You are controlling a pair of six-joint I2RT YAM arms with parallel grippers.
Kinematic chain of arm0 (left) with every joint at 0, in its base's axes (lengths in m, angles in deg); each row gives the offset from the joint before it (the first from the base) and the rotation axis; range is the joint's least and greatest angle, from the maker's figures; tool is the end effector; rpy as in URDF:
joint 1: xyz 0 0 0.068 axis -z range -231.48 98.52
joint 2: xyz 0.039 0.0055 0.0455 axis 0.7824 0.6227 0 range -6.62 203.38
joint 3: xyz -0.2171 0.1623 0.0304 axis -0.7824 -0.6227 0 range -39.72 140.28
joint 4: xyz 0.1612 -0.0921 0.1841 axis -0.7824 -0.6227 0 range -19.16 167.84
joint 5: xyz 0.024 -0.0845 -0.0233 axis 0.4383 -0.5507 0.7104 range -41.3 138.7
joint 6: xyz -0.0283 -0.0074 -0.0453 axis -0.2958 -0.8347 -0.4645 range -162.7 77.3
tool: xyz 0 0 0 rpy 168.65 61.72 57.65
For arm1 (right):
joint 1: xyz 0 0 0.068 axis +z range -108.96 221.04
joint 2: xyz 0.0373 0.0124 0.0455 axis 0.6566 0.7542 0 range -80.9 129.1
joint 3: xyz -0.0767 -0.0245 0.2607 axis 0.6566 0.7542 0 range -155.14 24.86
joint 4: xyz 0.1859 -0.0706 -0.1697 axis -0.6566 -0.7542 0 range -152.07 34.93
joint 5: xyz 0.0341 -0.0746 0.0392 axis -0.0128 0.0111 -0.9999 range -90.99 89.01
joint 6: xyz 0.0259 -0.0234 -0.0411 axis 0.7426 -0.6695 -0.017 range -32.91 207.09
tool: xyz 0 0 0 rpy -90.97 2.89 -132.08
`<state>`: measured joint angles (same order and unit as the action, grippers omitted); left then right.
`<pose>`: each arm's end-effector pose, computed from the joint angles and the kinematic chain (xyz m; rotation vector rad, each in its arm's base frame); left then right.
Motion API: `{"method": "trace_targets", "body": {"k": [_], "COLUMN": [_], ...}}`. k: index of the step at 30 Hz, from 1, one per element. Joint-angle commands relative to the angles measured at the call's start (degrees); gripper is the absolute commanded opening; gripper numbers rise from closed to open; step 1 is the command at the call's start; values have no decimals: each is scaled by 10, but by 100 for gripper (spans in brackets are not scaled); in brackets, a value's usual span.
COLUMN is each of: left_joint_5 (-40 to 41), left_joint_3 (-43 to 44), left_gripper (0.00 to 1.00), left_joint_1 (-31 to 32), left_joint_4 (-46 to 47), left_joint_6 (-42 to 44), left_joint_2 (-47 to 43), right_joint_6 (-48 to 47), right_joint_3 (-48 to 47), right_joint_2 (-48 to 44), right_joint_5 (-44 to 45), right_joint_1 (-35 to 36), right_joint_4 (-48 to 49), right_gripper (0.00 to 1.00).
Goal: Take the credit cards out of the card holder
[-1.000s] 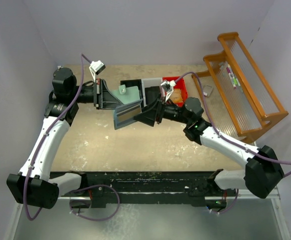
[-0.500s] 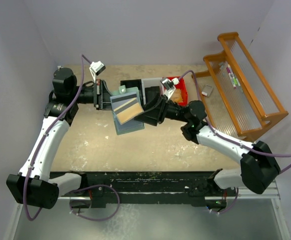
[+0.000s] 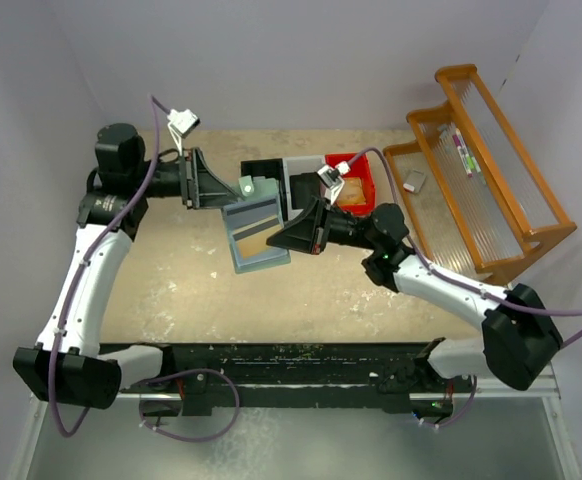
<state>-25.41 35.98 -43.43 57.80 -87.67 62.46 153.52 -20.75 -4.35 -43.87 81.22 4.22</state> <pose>0.2364 -0.0680 0.4285 0.4285 1.9584 -1.7703 0.2042 0.2040 0.3433 -0.5167 1.4032 1.9713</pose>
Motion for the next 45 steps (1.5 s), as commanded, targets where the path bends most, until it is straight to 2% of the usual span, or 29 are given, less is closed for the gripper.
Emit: {"method": "trace_targets", "body": {"k": [1, 4, 6, 9, 12, 15, 18, 23, 28, 30, 32, 36, 45], "left_joint_5": [8, 24, 21, 41, 81, 126, 136, 125, 79, 57, 36, 2, -40], "left_joint_3": [110, 195, 212, 194, 148, 127, 118, 90, 52, 24, -11, -37, -26], "left_gripper": [50, 62, 67, 70, 75, 76, 77, 80, 93, 93, 92, 85, 52], "left_joint_1": [-44, -52, -52, -50, -47, -47, -47, -47, -47, -47, -47, -47, -48], "left_joint_4": [-95, -216, -273, -350, -410, -415, -395, -402, -430, -403, -354, -294, -309], "left_joint_6": [164, 311, 390, 511, 611, 660, 655, 658, 683, 660, 601, 531, 508], "left_joint_2": [18, 48, 54, 49, 48, 42, 25, 22, 26, 22, 15, 6, 9], "right_joint_6": [-56, -105, -136, -195, -234, -300, -367, -450, -531, -552, -569, -595, -604], "right_joint_3": [-28, -65, -97, -153, -187, -224, -253, -275, -317, -334, -349, -365, -378], "right_joint_2": [-39, -47, -45, -38, -32, -15, 3, 10, 28, 37, 51, 69, 82], "right_joint_5": [25, 30, 31, 38, 17, -13, -38, -78, -97, -96, -91, -84, -67], "right_joint_1": [2, 2, 2, 3, 3, 3, 4, 6, 17, 26, 36, 43, 43], "right_joint_4": [-96, -198, -281, -395, -445, -519, -593, -645, -720, -744, -765, -800, -809], "right_gripper": [0, 0, 0, 0, 0, 0, 0, 0, 0, 0, 0, 0, 0]}}
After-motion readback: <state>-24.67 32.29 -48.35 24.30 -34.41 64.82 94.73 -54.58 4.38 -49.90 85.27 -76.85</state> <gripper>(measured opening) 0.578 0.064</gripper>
